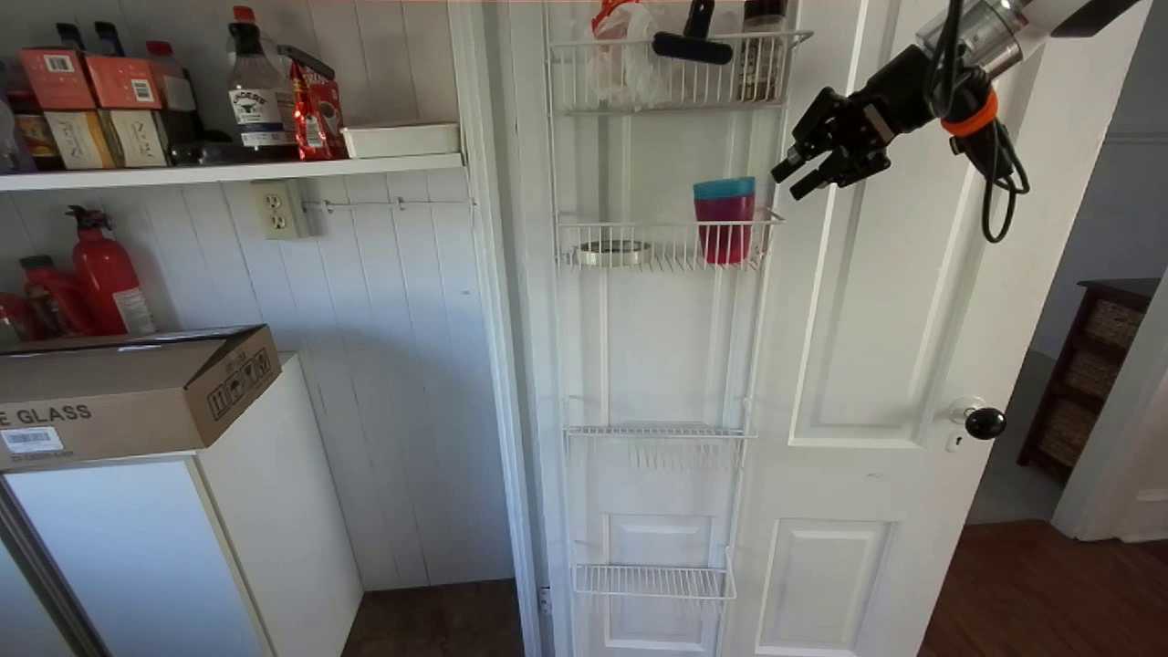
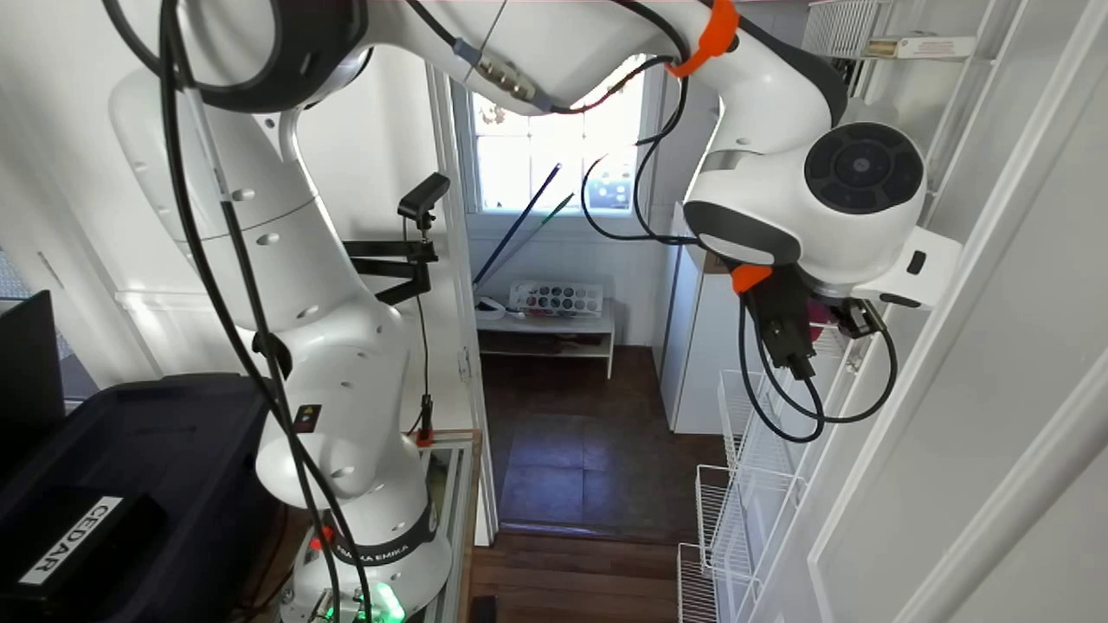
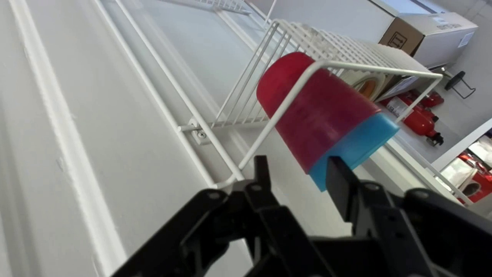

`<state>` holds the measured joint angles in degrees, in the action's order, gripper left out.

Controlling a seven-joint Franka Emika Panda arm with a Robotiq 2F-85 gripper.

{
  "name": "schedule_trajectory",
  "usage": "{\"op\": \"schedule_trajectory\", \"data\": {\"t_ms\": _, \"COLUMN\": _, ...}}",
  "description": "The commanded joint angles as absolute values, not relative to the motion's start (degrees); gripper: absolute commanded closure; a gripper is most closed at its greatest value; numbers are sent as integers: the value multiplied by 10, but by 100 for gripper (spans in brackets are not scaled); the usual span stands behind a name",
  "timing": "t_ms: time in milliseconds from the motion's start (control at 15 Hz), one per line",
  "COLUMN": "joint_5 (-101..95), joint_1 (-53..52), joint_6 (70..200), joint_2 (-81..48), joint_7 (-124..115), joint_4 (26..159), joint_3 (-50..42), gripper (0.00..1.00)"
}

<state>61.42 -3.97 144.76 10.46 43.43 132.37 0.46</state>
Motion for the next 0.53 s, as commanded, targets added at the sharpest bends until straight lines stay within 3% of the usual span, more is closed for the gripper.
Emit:
{"op": "schedule_trajectory", "data": {"t_ms": 0, "joint_5": 587, "joint_1": -40, "joint_6": 1452, "joint_2": 101, "joint_7": 411, "joint_4": 1313, "joint_3": 12, "gripper": 24}}
{"op": "schedule_trajectory", "data": {"t_ms": 200, "joint_5": 582, "joint_1": -43, "joint_6": 1445, "joint_2": 106, "joint_7": 404, "joint_4": 1313, "joint_3": 13, "gripper": 4}}
{"op": "schedule_trajectory", "data": {"t_ms": 467, "joint_5": 595, "joint_1": -47, "joint_6": 1431, "joint_2": 108, "joint_7": 399, "joint_4": 1311, "joint_3": 13, "gripper": 0}}
